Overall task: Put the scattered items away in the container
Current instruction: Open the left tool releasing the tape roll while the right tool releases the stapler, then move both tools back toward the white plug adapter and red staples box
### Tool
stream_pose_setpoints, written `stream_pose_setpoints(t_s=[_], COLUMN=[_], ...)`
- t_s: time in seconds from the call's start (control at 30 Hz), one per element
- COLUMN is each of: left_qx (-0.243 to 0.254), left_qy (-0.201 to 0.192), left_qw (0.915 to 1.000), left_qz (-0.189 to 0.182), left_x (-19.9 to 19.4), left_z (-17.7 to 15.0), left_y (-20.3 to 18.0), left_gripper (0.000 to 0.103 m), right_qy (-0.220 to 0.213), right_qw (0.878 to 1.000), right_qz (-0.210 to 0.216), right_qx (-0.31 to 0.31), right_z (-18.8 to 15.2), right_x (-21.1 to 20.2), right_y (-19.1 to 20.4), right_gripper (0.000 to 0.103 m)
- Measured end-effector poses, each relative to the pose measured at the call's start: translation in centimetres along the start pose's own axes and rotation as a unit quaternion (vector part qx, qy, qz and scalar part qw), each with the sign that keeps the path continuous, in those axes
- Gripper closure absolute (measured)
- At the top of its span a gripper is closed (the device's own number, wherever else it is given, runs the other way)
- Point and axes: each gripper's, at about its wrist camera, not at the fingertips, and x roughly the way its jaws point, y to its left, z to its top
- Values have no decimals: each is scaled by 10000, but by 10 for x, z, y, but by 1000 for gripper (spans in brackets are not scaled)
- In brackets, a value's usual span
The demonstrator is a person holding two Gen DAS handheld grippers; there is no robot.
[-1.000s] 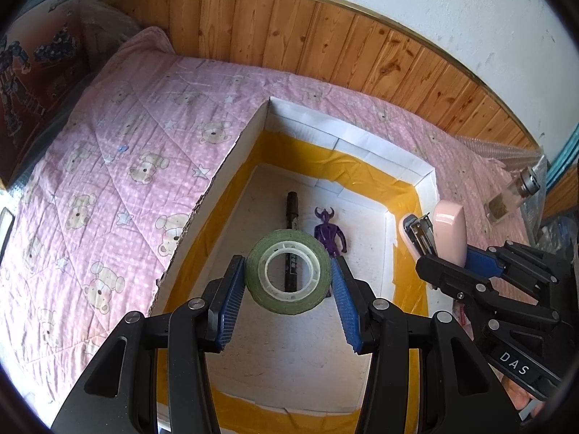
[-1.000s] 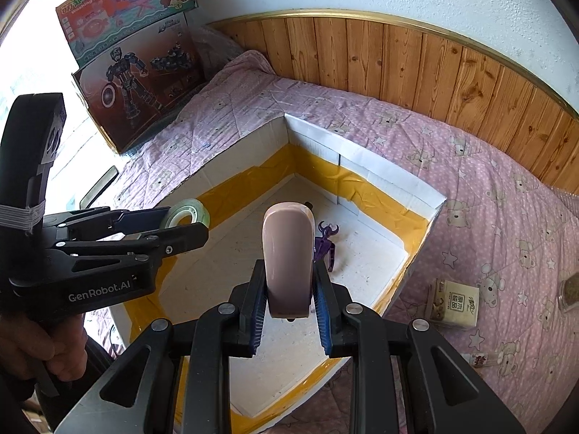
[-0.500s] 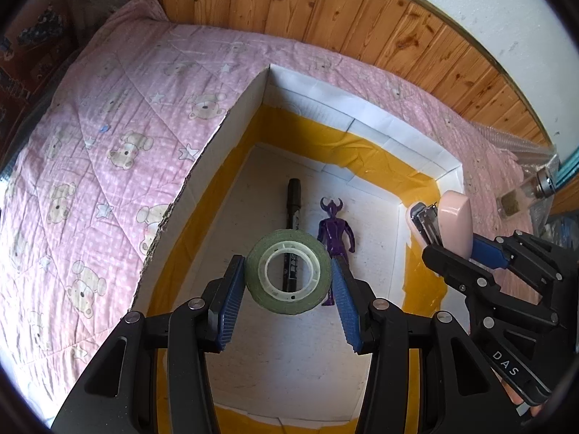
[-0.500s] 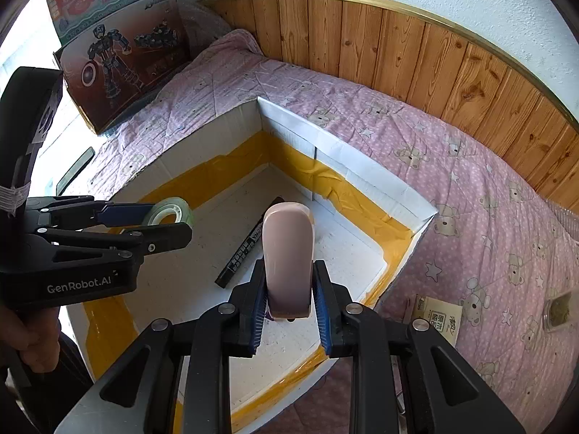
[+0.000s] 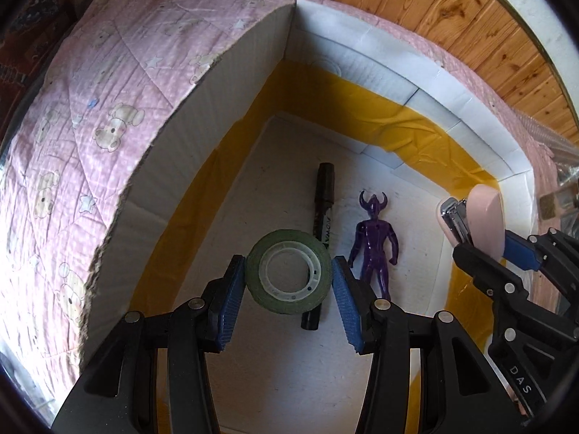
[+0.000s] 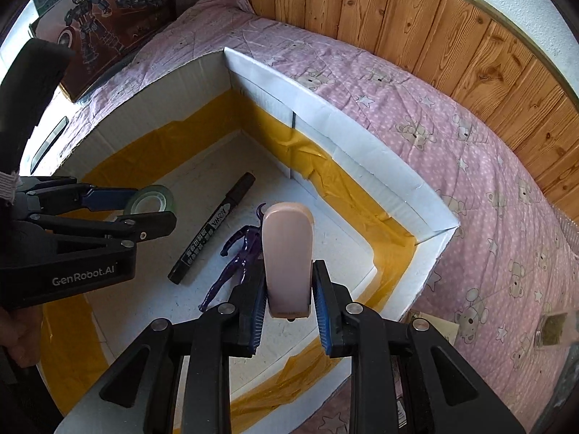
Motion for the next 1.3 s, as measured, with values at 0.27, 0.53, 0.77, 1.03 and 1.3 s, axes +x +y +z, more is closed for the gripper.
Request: stream_pose_setpoints(t_s=[0.27,0.53,0.77,1.03,1.3], left_qx=[155,231,667,1301,1586], left_qy=[-5,-146,-821,-1795,-1513], left_qw=[9991,9984,9944,9739,9681], left_qz=[386,504,-23,-496,-1215], left_x=[2,-28,-108,-162,-148], left_z=[-7,-27,-74,-164,-224], left_y=[-7,-6,-42,-99,-156], left_gripper=[49,49,49,49,49], right_qy=[-127,-433,-1053,-1830,-1883], right_qw=[9998,9974,9877,9685,9532], right_qz=[-93,332,999,1301,1221], right_qx=[131,469,589,1075,2024], right_z=[-4,-22,-61,-150,-249], right_x=[-1,-37,-101,-161,-150], right_y=[1,-7,-10,-31,-55], right_gripper=[76,73,73,70,69])
